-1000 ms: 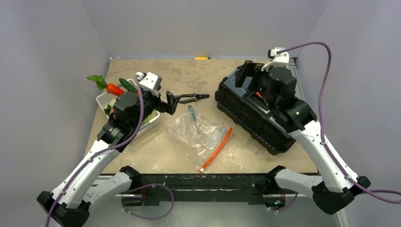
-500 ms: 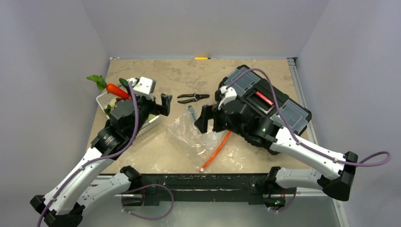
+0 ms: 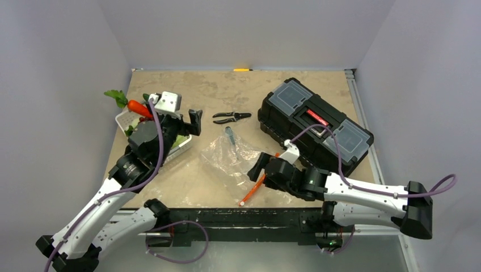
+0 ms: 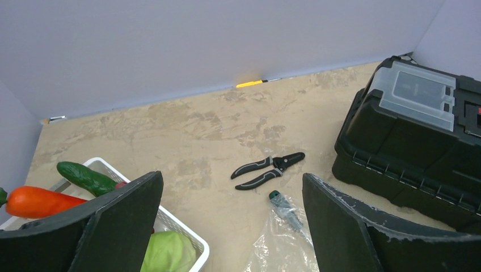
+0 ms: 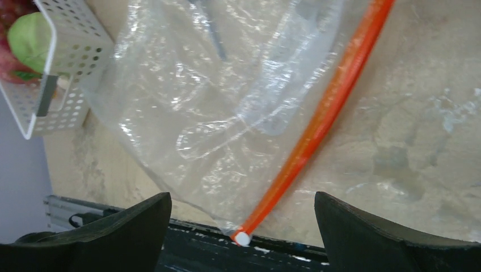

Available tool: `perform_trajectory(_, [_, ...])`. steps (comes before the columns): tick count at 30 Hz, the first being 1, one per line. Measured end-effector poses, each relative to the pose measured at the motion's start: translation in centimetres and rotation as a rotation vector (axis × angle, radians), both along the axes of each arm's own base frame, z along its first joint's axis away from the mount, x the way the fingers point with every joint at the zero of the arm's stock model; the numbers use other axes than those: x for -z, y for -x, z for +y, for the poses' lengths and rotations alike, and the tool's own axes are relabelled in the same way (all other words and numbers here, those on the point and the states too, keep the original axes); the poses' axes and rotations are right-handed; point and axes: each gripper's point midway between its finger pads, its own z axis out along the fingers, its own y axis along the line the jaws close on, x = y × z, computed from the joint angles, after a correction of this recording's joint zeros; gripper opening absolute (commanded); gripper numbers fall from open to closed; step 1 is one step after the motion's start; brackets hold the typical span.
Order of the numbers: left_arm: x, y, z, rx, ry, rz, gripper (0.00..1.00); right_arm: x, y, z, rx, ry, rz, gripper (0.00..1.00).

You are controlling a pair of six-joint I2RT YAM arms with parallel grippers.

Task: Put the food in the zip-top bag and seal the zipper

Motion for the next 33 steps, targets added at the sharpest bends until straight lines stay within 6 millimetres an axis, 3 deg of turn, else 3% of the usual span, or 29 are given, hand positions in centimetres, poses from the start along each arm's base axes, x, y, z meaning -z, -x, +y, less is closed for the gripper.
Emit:
perform_trajectory(3, [0.5, -0.2, -0.3, 0.009, -0.010, 0.014, 0.92, 2.5, 0.7, -2.0, 0.040, -0.013, 0.026, 0.99])
perform_trajectory(6, [0.5, -0.1, -0.4, 0.017, -0.011, 0.015, 0.92, 3.3, 0.9, -3.0, 0.051, -0.042, 0.017, 0.99])
perform_trajectory(12, [0.8, -0.2, -1.0, 0.040, -0.011, 0.027, 0.92, 1.7, -0.9, -2.2, 0.076, -0.208, -0.034, 0.99])
perform_trajectory(18, [1.2, -0.3, -1.4, 0.054, -0.018, 0.039, 0.92, 4.4, -2.1, -3.1, 0.102, -0.251, -0.002, 0.98])
perform_trajectory(22, [1.4, -0.3, -1.6, 0.066, -0.021, 0.045, 0.92, 4.5, -2.2, -2.2, 0.073, -0.298, -0.008, 0.88])
perform_trajectory(33, [1.8, -0.4, -2.1, 0.087, -0.028, 0.057, 0.91, 3.8, -2.8, -1.1, 0.053, -0.371, -0.048, 0.76])
